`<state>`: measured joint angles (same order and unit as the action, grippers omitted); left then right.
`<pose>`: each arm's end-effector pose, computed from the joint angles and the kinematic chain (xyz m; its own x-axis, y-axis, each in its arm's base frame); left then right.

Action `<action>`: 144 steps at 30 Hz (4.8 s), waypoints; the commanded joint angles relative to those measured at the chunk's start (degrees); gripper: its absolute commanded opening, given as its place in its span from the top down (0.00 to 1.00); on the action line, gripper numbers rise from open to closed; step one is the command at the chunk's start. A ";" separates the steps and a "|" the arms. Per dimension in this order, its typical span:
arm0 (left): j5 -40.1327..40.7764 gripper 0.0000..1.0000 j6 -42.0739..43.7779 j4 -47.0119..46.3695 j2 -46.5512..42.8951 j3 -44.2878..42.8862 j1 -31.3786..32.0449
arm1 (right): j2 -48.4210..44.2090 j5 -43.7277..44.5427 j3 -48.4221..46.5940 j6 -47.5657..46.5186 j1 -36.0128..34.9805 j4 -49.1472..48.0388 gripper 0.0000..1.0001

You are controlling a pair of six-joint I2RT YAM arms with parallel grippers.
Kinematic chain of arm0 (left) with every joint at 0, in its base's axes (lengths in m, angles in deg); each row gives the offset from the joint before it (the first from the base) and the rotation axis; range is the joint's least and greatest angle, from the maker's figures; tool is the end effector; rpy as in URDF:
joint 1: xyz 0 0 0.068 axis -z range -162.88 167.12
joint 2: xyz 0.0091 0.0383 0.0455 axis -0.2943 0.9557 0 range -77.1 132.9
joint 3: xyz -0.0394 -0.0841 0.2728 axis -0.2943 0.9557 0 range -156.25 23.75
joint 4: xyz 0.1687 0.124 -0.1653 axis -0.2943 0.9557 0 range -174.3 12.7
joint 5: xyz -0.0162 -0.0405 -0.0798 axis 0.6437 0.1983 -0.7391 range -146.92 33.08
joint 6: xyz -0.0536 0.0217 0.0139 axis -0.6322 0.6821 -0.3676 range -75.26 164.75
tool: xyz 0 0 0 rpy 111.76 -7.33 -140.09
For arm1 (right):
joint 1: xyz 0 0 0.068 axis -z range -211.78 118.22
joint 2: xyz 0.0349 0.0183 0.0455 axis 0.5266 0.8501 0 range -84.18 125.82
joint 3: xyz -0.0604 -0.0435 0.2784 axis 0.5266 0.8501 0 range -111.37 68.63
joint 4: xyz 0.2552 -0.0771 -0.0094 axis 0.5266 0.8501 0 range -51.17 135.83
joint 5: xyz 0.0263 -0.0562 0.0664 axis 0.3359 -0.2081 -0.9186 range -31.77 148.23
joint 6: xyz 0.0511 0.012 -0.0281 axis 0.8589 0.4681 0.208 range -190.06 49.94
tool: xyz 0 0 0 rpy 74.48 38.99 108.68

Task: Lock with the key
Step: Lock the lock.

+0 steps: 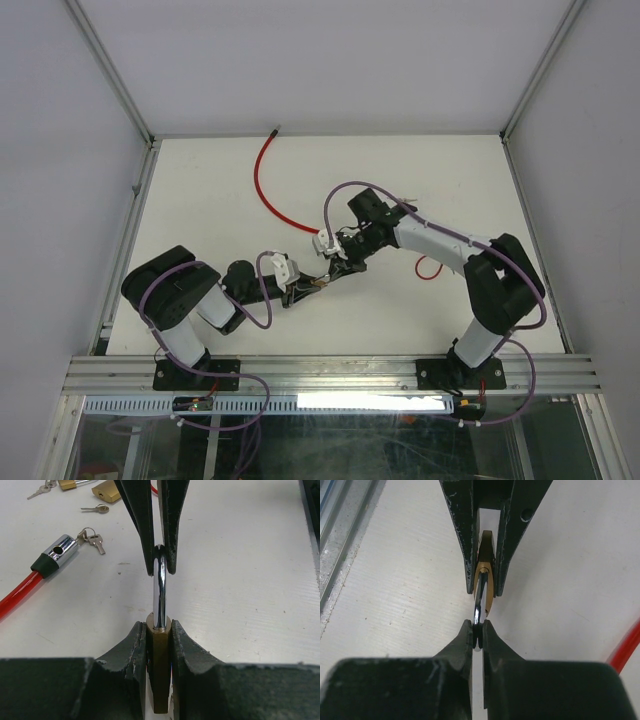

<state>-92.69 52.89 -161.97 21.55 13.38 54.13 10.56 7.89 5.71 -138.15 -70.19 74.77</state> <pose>0.1740 -0.1630 0.1213 -0.0115 0.1525 -0.9882 0.9585 0.2832 0.0325 0.2347 0.2291 0.2169 0.3091 -0.5106 -0.8023 -0.9060 -0.4146 -0.0852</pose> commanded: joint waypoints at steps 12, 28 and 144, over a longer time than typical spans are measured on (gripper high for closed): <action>3.21 1.00 2.71 2.26 1.63 -2.64 1.74 | 12.72 -4.09 2.44 4.04 -12.15 -4.80 1.00; 8.03 1.00 -0.79 -3.13 0.56 0.09 1.35 | 12.91 -2.02 2.26 8.90 -10.73 -8.00 1.00; 15.46 1.00 -0.76 -4.52 7.78 -6.81 9.96 | -6.46 -16.35 -8.97 -2.00 21.67 22.95 1.00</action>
<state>-75.69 50.00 -165.56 31.43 4.00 65.41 7.79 -2.78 1.63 -139.25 -50.85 94.49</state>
